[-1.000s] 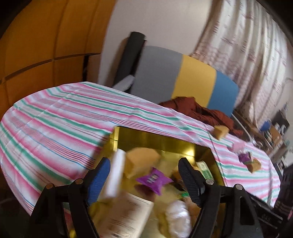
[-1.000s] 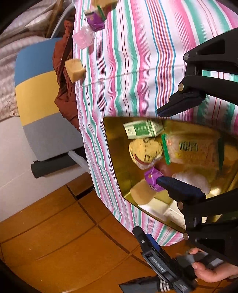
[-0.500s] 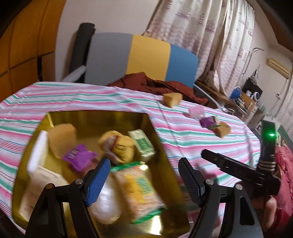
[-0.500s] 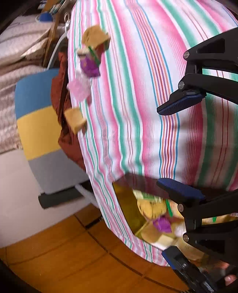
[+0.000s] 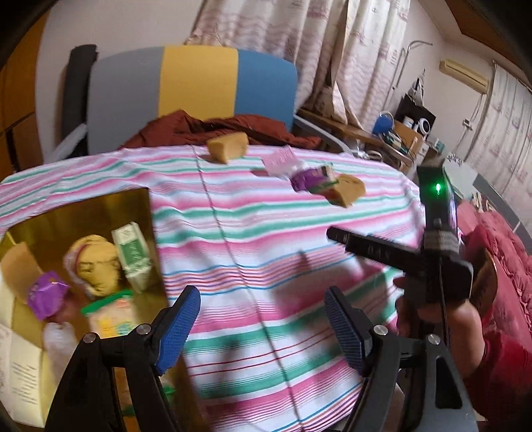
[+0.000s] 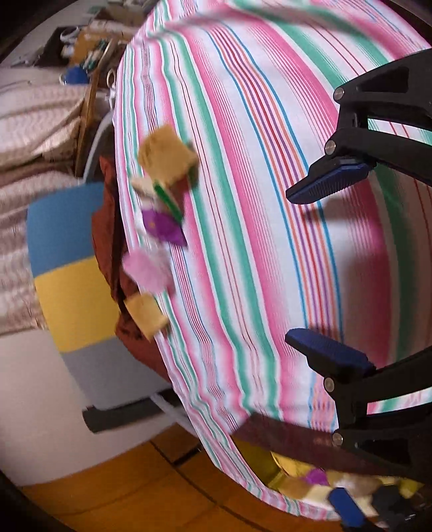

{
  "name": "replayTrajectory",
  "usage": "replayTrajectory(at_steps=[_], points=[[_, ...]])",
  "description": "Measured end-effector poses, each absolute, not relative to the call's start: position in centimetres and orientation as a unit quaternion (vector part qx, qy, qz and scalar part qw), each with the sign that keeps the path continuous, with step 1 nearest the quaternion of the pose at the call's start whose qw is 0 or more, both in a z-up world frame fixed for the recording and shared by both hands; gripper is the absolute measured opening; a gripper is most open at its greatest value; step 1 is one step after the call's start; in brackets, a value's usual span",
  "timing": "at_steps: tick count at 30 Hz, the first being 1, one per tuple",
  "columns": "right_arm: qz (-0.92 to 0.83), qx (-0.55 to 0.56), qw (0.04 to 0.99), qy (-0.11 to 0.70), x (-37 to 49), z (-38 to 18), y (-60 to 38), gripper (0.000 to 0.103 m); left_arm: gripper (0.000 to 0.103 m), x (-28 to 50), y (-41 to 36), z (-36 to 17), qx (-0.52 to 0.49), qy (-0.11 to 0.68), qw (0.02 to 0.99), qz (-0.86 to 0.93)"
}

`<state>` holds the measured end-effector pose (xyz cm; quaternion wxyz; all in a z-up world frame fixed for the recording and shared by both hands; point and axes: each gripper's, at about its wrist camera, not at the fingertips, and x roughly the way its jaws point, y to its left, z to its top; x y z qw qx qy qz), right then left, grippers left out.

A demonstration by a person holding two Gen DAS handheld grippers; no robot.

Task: Organize objects
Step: 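Reach the right gripper to the yellow sponge and grasp it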

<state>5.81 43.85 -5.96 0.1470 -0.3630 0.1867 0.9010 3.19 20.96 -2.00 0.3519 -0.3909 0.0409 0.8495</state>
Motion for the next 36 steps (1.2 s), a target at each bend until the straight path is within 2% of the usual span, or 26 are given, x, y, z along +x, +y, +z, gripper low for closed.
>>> replayTrajectory(at_steps=[8,17,22,25,27,31,36], points=[[0.900,-0.359,0.205,0.137,5.0,-5.6,49.9,0.084,0.078,3.5,23.8,-3.3,-0.419,0.050,0.366,0.830],[0.885,-0.385,0.253,0.070,-1.3,-5.6,56.5,0.086,0.078,4.0,24.8,-3.9,-0.432,0.064,0.362,0.823],[0.891,-0.382,0.235,0.066,-2.5,-6.5,57.4,0.084,0.078,3.8,25.8,-4.3,-0.438,0.075,0.362,0.819],[0.895,-0.380,0.225,0.057,-3.0,-6.7,57.0,0.068,0.078,3.5,26.9,-4.6,-0.444,0.078,0.366,0.814],[0.899,-0.382,0.211,0.042,-3.3,-6.9,56.3,0.051,0.078,3.1,27.9,-4.8,-0.446,0.079,0.369,0.812],[0.900,-0.378,0.217,0.031,-3.0,-7.1,55.5,0.046,0.078,2.4,29.6,-4.9,-0.442,0.083,0.369,0.814],[0.893,-0.357,0.257,0.095,-0.8,-6.9,57.4,0.045,0.078,1.0,31.5,-5.1,-0.441,0.083,0.370,0.814]])
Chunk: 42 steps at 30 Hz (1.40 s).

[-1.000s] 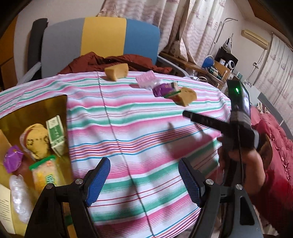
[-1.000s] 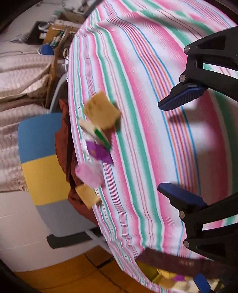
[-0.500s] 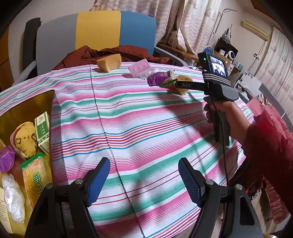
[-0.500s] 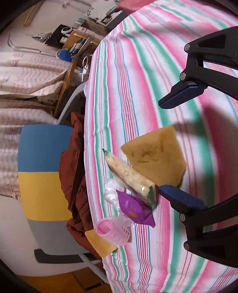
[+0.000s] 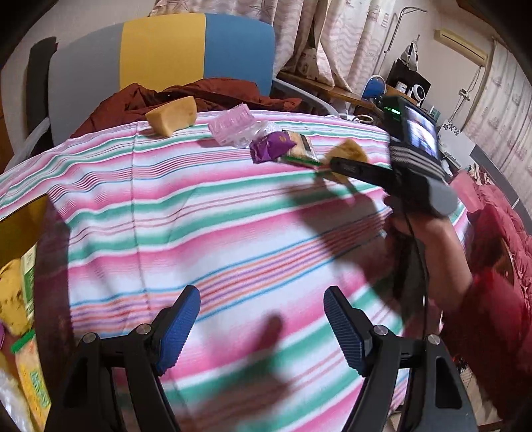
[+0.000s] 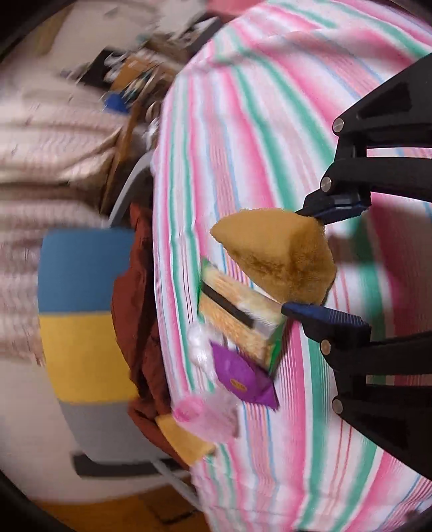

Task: Organize objects
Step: 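Grasp the purple gold-labelled packet with the left gripper while the right gripper holds the sponge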

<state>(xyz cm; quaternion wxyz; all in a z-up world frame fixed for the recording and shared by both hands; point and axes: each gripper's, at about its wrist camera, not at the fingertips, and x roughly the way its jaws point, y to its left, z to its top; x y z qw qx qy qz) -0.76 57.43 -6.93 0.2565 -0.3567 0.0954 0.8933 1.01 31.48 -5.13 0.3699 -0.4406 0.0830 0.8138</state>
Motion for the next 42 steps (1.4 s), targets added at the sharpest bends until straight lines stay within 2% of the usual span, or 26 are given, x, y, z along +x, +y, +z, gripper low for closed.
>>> replayTrajectory(at_steps=[8,14,18,34,37,39,42], points=[[0.866,-0.301,0.352,0.191,4.4,-6.7,59.8,0.045,0.078,-3.0,36.0,-5.3,-0.437,0.074,0.368,0.817],[0.854,-0.300,0.334,0.262,5.4,-8.2,62.2,0.045,0.078,-7.0,41.0,-5.9,-0.452,0.050,0.368,0.811],[0.854,-0.302,0.338,0.254,5.1,-8.3,61.9,0.045,0.079,-9.4,43.7,-6.1,-0.462,0.026,0.370,0.806],[0.856,-0.293,0.339,0.258,5.2,-8.8,62.0,0.045,0.079,-13.4,48.1,-8.4,-0.435,0.058,0.347,0.829],[0.856,-0.291,0.340,0.257,5.2,-8.8,62.0,0.045,0.077,-13.3,48.0,-8.4,-0.428,0.054,0.360,0.827],[0.857,-0.291,0.340,0.257,5.1,-8.8,62.0,0.045,0.067,-13.7,47.6,-8.5,-0.429,0.034,0.368,0.824],[0.856,-0.292,0.343,0.254,5.1,-8.8,62.0,0.044,0.061,-14.1,46.5,-8.7,-0.429,0.001,0.375,0.822]])
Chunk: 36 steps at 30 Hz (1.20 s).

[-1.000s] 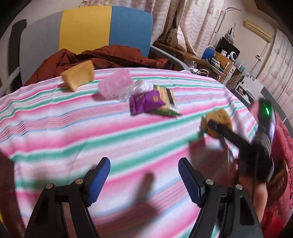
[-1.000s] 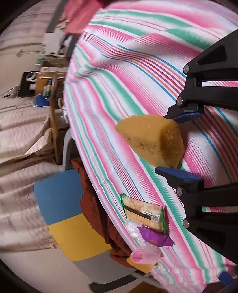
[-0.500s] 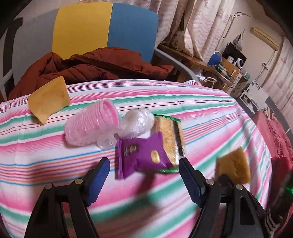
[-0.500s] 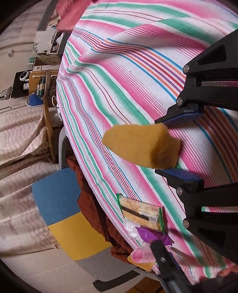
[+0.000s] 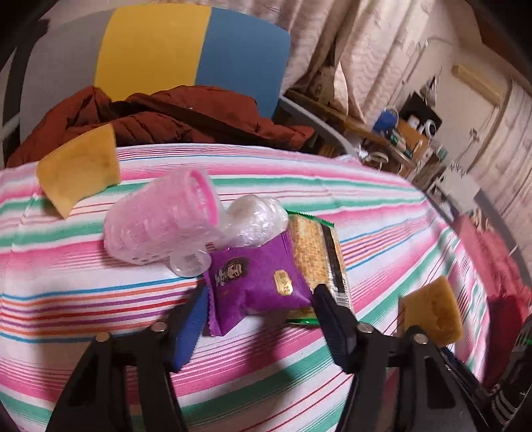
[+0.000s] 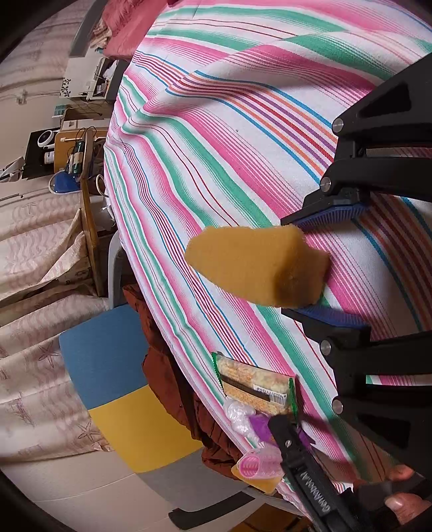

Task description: Organize objects

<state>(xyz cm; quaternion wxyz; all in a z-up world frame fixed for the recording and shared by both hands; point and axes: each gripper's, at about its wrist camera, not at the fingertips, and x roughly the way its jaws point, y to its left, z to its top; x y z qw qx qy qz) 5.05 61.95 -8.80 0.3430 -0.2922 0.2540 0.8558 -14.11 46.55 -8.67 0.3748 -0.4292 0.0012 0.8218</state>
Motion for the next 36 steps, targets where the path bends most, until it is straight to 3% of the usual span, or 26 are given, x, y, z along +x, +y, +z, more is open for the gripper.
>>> replayTrajectory(at_steps=[8,17,36], points=[[0.855,-0.293,0.346,0.251,5.1,-8.7,61.9,0.043,0.058,-11.8,45.6,-8.3,-0.407,0.038,0.380,0.830],[0.856,-0.302,0.350,0.230,4.7,-8.4,61.5,0.034,0.058,-9.7,40.0,-8.1,-0.390,-0.001,0.357,0.849],[0.888,-0.285,0.291,0.212,7.4,-6.7,54.5,0.034,0.058,-6.2,32.3,-8.2,-0.381,-0.036,0.340,0.859]])
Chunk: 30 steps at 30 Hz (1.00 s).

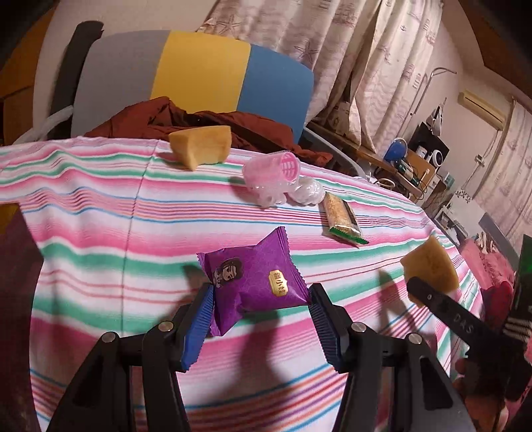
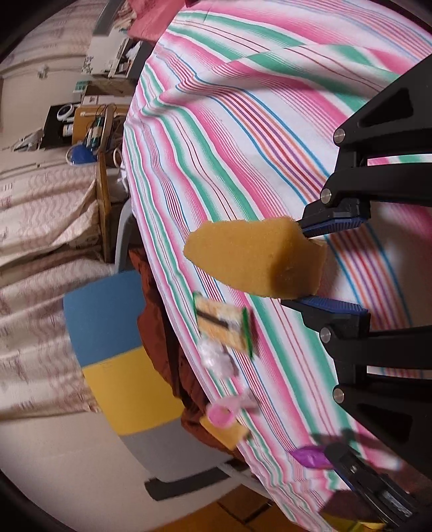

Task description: Organize objects

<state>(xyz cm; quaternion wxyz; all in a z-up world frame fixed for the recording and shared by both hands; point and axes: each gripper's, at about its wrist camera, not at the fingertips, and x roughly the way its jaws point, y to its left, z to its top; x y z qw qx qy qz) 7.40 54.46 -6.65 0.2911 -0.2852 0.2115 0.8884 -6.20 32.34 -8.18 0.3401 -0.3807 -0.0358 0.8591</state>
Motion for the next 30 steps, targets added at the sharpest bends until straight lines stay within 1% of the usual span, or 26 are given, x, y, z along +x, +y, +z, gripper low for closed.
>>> replayTrajectory(at_steps=[9,16,24,30], points=[[0.906,-0.297,0.234,0.192,7.5,-6.2,48.5,0.034,0.058,-4.7,30.9,-8.1,-0.392,-0.045,0.357,0.847],[0.911,-0.302,0.204,0.195,7.7,-5.8,45.7,0.034,0.058,-1.3,27.5,-7.1,-0.381,-0.074,0.377,0.841],[0.913,-0.308,0.181,0.196,7.9,-5.4,43.7,0.034,0.058,2.1,24.0,-3.6,-0.327,-0.080,0.403,0.851],[0.922,-0.306,0.144,0.188,7.8,-4.2,40.7,0.034,0.058,3.2,20.4,-1.8,-0.306,-0.085,0.388,0.865]])
